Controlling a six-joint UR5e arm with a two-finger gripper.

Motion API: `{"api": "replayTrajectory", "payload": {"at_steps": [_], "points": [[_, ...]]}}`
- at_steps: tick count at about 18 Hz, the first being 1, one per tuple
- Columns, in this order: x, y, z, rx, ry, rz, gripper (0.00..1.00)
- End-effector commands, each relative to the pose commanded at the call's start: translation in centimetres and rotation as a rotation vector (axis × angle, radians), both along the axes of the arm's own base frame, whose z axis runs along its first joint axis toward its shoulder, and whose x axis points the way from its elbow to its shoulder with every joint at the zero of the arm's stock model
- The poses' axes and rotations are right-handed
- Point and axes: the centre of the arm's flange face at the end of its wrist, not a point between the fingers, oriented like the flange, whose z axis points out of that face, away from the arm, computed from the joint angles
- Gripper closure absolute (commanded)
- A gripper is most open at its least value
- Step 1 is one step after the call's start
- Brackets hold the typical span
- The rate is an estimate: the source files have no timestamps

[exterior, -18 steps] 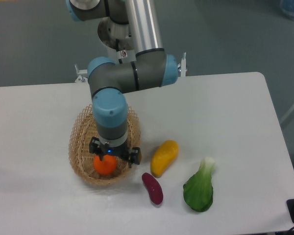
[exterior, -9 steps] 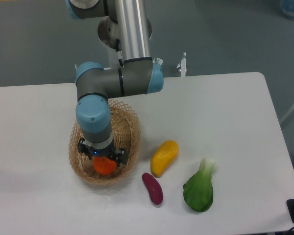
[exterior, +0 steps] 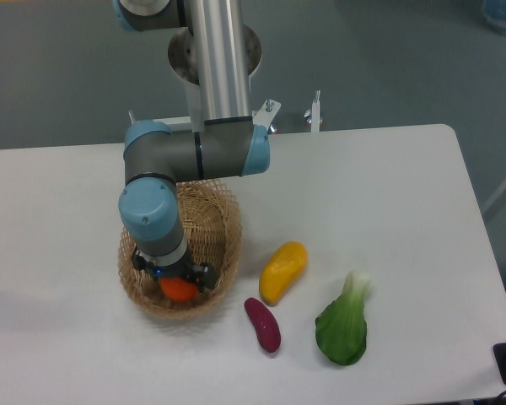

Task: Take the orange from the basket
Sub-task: 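Close the gripper around the orange inside the basket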

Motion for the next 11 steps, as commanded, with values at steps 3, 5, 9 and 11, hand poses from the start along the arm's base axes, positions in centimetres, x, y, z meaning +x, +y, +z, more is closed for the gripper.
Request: {"api": "replayTrajectory", "payload": {"at_steps": [3,5,9,11], "points": [[-0.1,0.1,0.2,0.004,0.004,-0.005,0.66],[-0.4,0.7,1.5,0.023,0.012,-0.008,0.66],[-1.4,1.3,4.0,0.065,0.025,-0.004,0.65],[-2.8,0.5,5.5,0.081,0.035,0.004,0.65]]}}
